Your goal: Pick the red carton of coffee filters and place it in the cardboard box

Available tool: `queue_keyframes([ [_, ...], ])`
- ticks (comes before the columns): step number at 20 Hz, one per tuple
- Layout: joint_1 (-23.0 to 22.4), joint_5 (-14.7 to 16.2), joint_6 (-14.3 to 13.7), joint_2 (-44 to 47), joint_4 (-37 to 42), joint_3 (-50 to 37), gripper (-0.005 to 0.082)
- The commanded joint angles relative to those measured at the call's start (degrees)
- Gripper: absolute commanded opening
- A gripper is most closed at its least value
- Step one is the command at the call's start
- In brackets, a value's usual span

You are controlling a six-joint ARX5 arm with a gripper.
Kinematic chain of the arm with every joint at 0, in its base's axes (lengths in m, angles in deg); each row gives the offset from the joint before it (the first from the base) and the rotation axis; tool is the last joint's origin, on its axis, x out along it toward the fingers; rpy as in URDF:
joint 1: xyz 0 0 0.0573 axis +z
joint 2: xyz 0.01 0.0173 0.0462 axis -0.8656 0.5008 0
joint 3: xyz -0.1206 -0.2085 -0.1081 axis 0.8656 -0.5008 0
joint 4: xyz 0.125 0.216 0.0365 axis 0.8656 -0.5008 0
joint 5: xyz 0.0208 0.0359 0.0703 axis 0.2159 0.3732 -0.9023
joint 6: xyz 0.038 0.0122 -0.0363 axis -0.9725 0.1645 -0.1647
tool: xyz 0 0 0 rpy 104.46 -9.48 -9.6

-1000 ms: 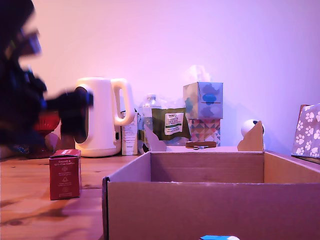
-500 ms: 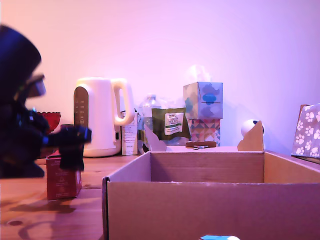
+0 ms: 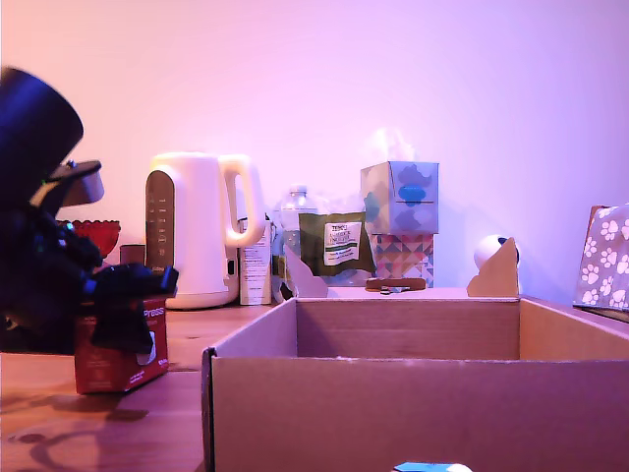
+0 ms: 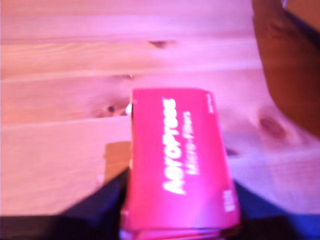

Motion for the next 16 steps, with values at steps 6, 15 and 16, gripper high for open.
queue_keyframes([
  [6,-0.2,8.3,-9.7,-25.8,-19.2,-0.2,0.0228],
  [15,-0.4,17.1,-10.5,-40.5,-20.6,-0.2,0.0228],
  [16,-1.0,17.8,-10.3,-39.2,-17.8,-0.2,0.0228],
])
